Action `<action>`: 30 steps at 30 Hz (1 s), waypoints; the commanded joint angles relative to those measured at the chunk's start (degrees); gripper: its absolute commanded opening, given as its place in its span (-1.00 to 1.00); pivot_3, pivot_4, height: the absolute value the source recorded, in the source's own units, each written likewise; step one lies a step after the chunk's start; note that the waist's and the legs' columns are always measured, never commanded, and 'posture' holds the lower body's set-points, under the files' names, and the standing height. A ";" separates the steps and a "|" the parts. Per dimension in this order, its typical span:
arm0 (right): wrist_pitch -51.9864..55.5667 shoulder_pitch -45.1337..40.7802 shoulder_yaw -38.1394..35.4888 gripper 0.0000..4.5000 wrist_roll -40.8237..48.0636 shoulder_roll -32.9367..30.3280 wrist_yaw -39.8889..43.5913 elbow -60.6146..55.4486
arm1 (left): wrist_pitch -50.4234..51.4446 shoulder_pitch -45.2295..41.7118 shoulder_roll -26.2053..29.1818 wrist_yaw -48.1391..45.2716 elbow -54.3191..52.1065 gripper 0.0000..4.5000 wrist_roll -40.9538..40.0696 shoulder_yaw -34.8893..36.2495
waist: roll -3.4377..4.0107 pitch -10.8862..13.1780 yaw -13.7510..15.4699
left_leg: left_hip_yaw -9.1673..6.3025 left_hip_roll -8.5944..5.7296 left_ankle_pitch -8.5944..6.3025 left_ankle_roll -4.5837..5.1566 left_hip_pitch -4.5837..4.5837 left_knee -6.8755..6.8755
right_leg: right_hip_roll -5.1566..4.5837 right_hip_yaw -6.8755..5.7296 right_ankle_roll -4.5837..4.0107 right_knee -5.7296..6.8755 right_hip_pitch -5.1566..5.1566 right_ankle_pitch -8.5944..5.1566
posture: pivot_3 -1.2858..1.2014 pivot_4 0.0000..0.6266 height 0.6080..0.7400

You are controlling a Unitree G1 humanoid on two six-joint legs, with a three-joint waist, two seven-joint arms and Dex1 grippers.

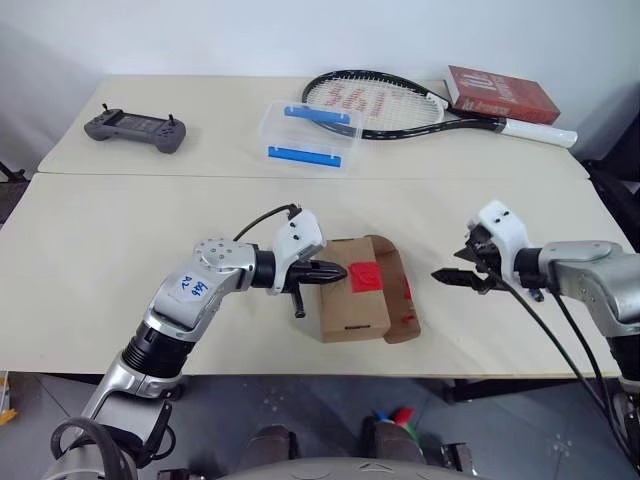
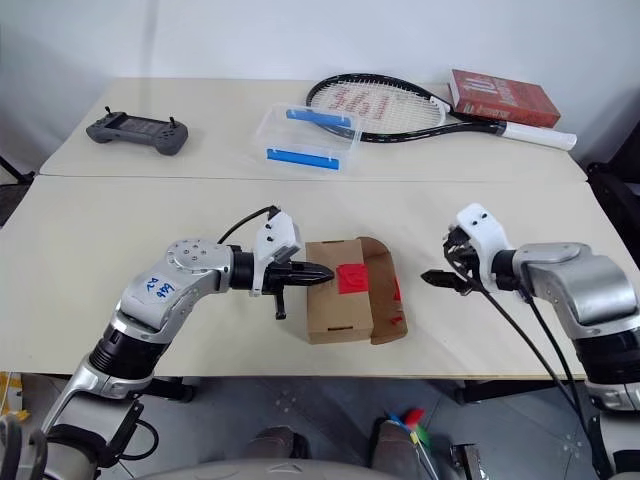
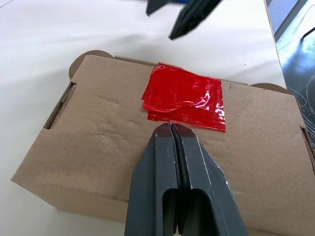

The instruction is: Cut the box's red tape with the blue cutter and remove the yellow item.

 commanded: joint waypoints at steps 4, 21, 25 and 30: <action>15.25 -6.36 -5.59 0.66 10.69 1.16 8.73 8.68 | 2.27 2.03 1.50 -0.34 0.84 -1.00 2.12 -3.33 | 0.00 0.00 0.13 | -0.05 0.01 0.00 0.00 -0.02 -0.01 | 0.00 -0.03 0.00 0.00 0.00 0.00 | 0.03 -0.52 1.00; 14.70 -6.92 6.26 0.66 7.01 7.16 17.08 12.56 | 2.32 2.95 1.71 -0.08 -1.23 -1.00 1.59 -3.48 | 0.01 -0.01 -0.11 | -0.05 0.00 0.01 -0.02 0.01 -0.07 | 0.01 -0.06 0.00 0.01 -0.02 0.00 | 0.03 -0.52 1.00; 15.73 -8.70 8.03 0.40 6.53 8.95 18.24 13.86 | 2.03 3.32 1.69 -0.14 -1.56 -1.00 1.54 -3.50 | 0.01 -0.01 -0.14 | -0.05 0.00 0.01 -0.02 0.01 -0.07 | 0.01 -0.06 0.00 0.01 -0.02 0.00 | 0.03 -0.52 1.00; 15.17 -10.02 10.15 -0.32 4.65 10.50 19.02 17.88 | 1.55 4.18 2.05 -0.30 -2.06 -1.00 1.50 -3.28 | 0.02 -0.01 -0.06 | -0.06 0.00 0.01 -0.02 0.00 -0.07 | 0.01 -0.07 0.00 0.02 -0.02 0.00 | 0.03 -0.52 1.00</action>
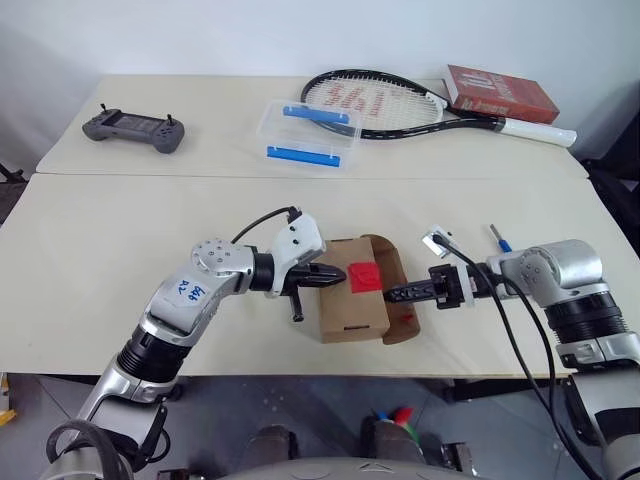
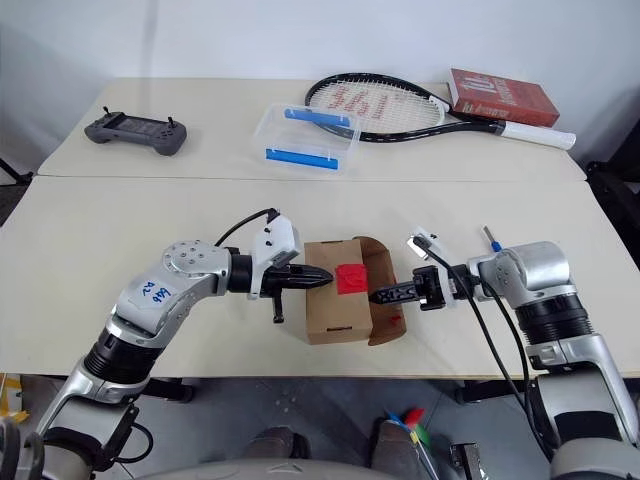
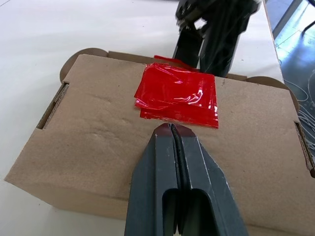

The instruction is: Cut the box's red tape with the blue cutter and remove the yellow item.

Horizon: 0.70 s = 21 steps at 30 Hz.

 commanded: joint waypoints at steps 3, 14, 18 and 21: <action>-0.25 -1.88 0.65 -0.76 -1.22 1.21 0.88 2.82 | 1.09 3.78 1.61 -0.72 0.46 -1.00 1.58 -2.59 | 0.00 0.00 -0.05 | 0.00 0.00 0.00 0.00 0.00 -0.01 | 0.00 -0.01 0.00 -0.01 0.00 0.00 | 0.03 -0.52 1.00; -0.03 -5.58 1.53 -0.99 -4.45 0.57 0.96 5.74 | 0.05 5.07 1.48 -0.24 0.49 -1.00 1.86 -2.21 | 0.01 -0.01 -0.41 | 0.02 0.01 0.01 -0.04 0.24 0.00 | -0.01 0.03 0.00 0.04 0.19 0.00 | 0.03 -0.52 1.00; 3.14 -5.99 1.53 -0.99 -2.08 -2.46 4.08 1.71 | -1.44 4.83 -0.31 0.20 1.87 -1.00 2.08 -2.71 | 0.05 0.01 0.21 | 0.00 -0.01 0.01 -0.03 0.20 -0.02 | -0.02 0.04 0.00 0.03 0.14 0.00 | 0.03 -0.52 1.00; 3.98 -5.82 1.60 -0.99 -2.12 -3.36 3.79 0.95 | -2.28 4.48 -1.60 0.60 2.74 -1.00 2.38 -3.02 | 0.05 0.01 0.36 | -0.06 -0.02 0.00 -0.02 0.11 -0.01 | -0.03 0.00 0.00 0.00 0.12 0.00 | 0.03 -0.52 1.00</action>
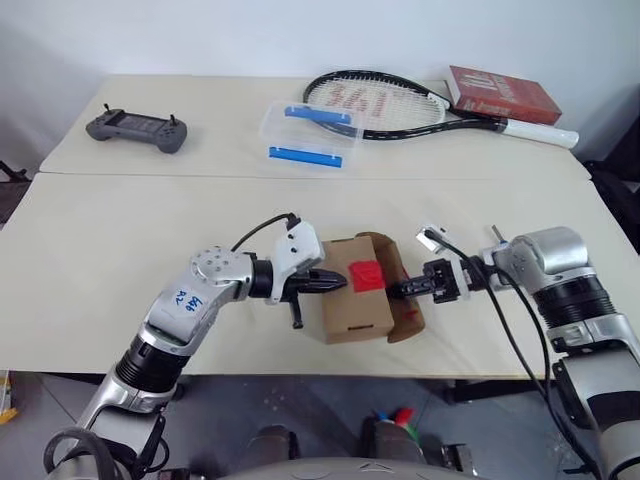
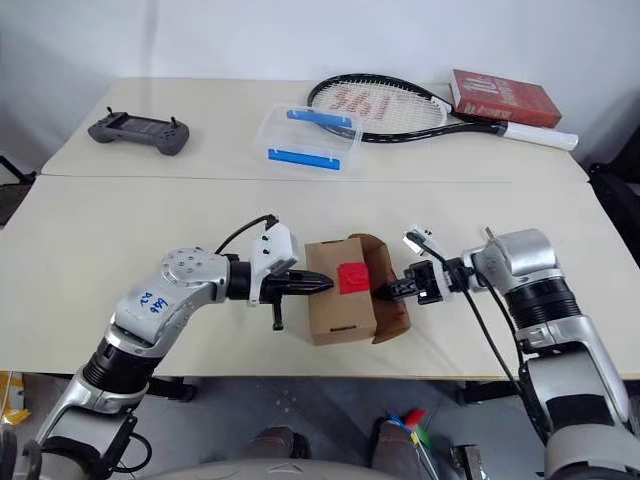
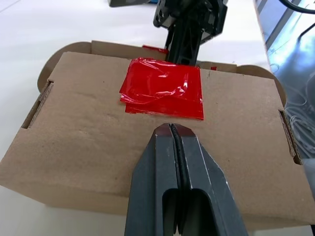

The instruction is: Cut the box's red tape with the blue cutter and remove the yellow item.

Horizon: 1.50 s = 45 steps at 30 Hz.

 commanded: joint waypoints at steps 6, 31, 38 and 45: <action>4.56 -1.85 -2.39 -0.99 1.57 -5.56 -0.45 -6.33 | -3.53 0.56 -4.41 1.53 7.69 -1.00 3.06 -3.13 | 0.01 0.01 0.09 | 0.00 -0.01 0.00 0.00 -0.15 0.05 | 0.00 -0.04 0.00 -0.03 -0.09 0.00 | 0.03 -0.52 1.00; 14.76 -25.12 17.39 -0.99 8.12 -30.43 -6.38 -18.85 | -21.59 -1.72 -29.22 6.86 26.47 -1.00 7.39 -4.72 | 0.28 0.19 0.10 | 0.02 -0.06 -0.08 0.05 -0.63 0.02 | -0.13 -0.06 0.00 -0.20 -0.58 0.01 | 0.03 -0.52 1.00; 14.76 -32.91 28.59 -0.99 11.69 -31.36 -10.35 -18.18 | -22.42 -0.71 -31.11 8.03 27.30 -1.00 8.07 -4.38 | 0.31 0.19 0.09 | 0.05 -0.05 -0.07 0.05 -1.32 0.13 | -0.12 -0.13 -0.01 -0.01 -1.32 0.02 | 0.03 -0.52 1.00; 14.76 -29.56 28.21 -0.99 18.08 -32.88 -19.40 -19.28 | -21.03 -1.15 -30.03 8.21 26.83 -1.00 8.58 -3.35 | 0.31 0.19 0.26 | 0.01 -0.04 -0.07 0.06 -1.34 0.20 | -0.13 -0.19 -0.01 0.00 -1.29 0.02 | 0.03 -0.52 1.00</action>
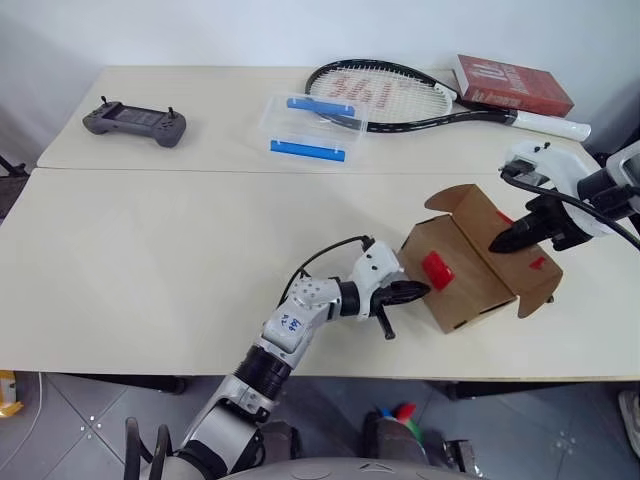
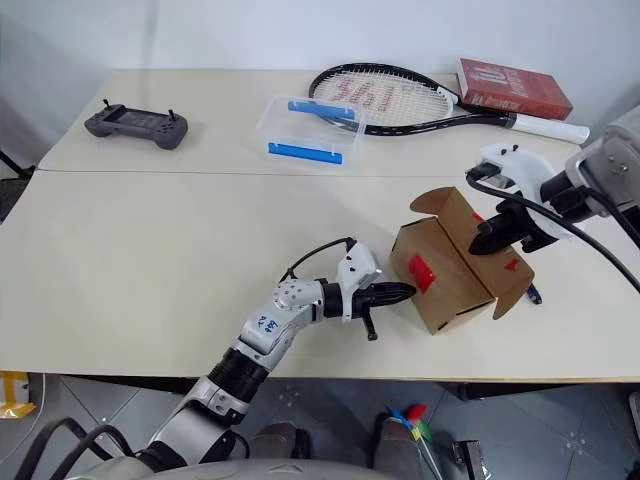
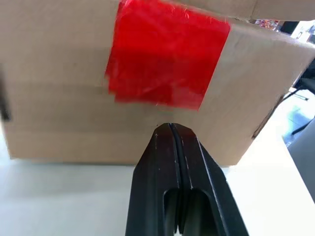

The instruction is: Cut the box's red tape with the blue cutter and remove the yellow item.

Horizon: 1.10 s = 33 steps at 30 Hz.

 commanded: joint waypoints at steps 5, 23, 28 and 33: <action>0.76 2.68 -2.53 -0.99 10.04 -2.42 -11.36 -3.98 | 11.27 -0.16 1.50 -3.10 -11.08 -1.00 -7.16 3.14 | 0.00 0.00 -0.05 | -0.02 0.02 0.00 0.00 0.00 0.00 | 0.00 -0.02 0.00 0.01 0.01 0.00 | 0.03 -0.52 1.00; 0.76 4.25 -8.01 -0.99 37.80 -3.64 -36.87 -6.46 | 10.75 -10.21 -0.65 -2.23 -8.65 -1.00 -6.79 2.05 | -0.02 0.01 1.09 | -0.02 0.01 0.01 0.02 -0.03 0.10 | 0.03 -0.04 -0.01 0.02 0.05 0.01 | 0.03 -0.52 1.00; 0.76 8.35 -12.59 -0.99 42.77 -3.32 -44.47 -5.38 | 7.47 -9.85 -1.81 -2.69 -3.94 -1.00 -2.84 -2.00 | -0.04 0.00 1.10 | 0.01 0.02 0.01 0.04 -0.02 0.11 | 0.04 -0.05 -0.02 0.02 0.07 0.01 | 0.03 -0.52 1.00; 0.76 11.61 -16.98 -0.99 45.09 -3.14 -49.54 -3.88 | 7.98 -8.32 -1.72 -2.05 -3.29 -1.00 -0.67 -4.16 | -0.15 -0.07 1.24 | 0.00 0.04 0.00 0.06 0.00 0.20 | 0.05 -0.05 -0.04 0.04 0.12 0.02 | 0.03 -0.52 1.00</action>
